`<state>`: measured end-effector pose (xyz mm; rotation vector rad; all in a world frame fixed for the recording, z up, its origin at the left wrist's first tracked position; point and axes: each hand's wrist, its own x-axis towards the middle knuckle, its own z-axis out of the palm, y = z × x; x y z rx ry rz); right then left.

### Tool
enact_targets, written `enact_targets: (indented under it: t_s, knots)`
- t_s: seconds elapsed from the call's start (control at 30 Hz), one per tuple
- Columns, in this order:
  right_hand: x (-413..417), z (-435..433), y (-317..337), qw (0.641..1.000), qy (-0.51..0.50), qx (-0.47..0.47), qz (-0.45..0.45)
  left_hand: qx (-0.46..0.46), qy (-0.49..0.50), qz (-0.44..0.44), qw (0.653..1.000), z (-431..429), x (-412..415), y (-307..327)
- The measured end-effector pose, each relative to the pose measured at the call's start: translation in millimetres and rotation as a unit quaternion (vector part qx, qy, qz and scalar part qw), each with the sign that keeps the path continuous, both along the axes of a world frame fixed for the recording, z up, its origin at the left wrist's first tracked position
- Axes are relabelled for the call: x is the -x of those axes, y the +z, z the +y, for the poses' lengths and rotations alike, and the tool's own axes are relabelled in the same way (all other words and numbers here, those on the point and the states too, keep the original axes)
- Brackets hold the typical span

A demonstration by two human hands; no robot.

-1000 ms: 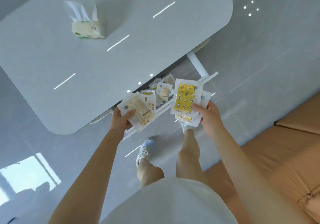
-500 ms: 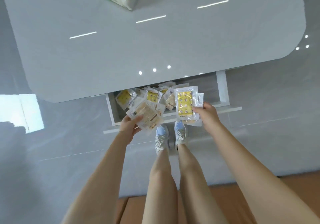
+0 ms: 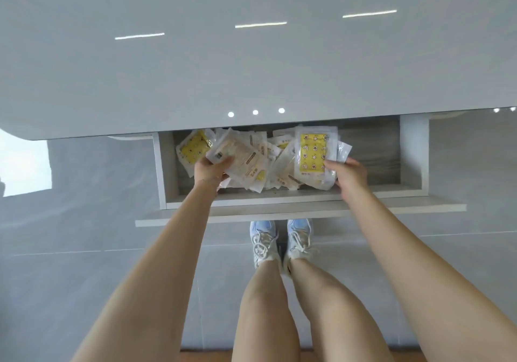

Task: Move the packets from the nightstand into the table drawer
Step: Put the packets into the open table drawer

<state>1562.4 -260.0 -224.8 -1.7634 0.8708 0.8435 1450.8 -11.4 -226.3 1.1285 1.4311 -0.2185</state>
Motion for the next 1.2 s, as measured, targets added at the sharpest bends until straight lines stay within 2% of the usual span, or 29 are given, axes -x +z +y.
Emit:
enact_targets:
  t_s: [0.17, 0.3, 0.43, 0.53, 0.57, 0.67, 0.73, 0.83, 1.0, 1.2]
  knots:
    - [4.7, 5.9, 3.7, 0.993, 0.085, 0.076, -0.028, -0.127, -0.083, 0.055, 0.987, -11.8, 3.7, 8.1]
    - [15.8, 7.4, 38.4, 0.967, 0.219, 0.117, -0.063, -0.192, -0.172, 0.054, 0.965, -16.1, 19.9, 41.9]
    - [33.5, 11.2, 109.8, 0.927, 0.333, 0.135, -0.110, -0.252, -0.328, 0.045, 0.909, -25.7, 44.6, 108.8]
    - [49.4, 21.0, 177.0, 0.897, 0.427, 0.060, -0.101, -0.277, -0.430, 0.067, 0.857, -37.2, 64.6, 173.3]
    - [55.0, 25.3, 198.7, 0.868, 0.482, 0.051, -0.104, -0.280, -0.455, 0.074, 0.842, -40.0, 71.5, 194.7]
    - [73.6, 42.9, 260.5, 0.742, 0.645, 0.093, -0.158, -0.290, -0.503, 0.093, 0.809, -49.0, 95.3, 257.4]
    - [87.0, 56.2, 299.0, 0.692, 0.691, 0.110, -0.176, -0.295, -0.514, 0.113, 0.798, -55.0, 111.5, 294.3]
    - [104.8, 77.1, 349.7, 0.614, 0.756, 0.138, -0.178, -0.297, -0.500, 0.138, 0.801, -54.8, 138.6, 339.5]
    - [132.4, 122.1, 409.9, 0.546, 0.799, 0.145, -0.204, -0.326, -0.431, 0.162, 0.825, -25.7, 190.3, 389.8]
    - [196.0, 188.8, 440.3, 0.451, 0.853, 0.143, -0.221, -0.333, -0.310, 0.187, 0.871, 24.3, 281.0, 418.5]
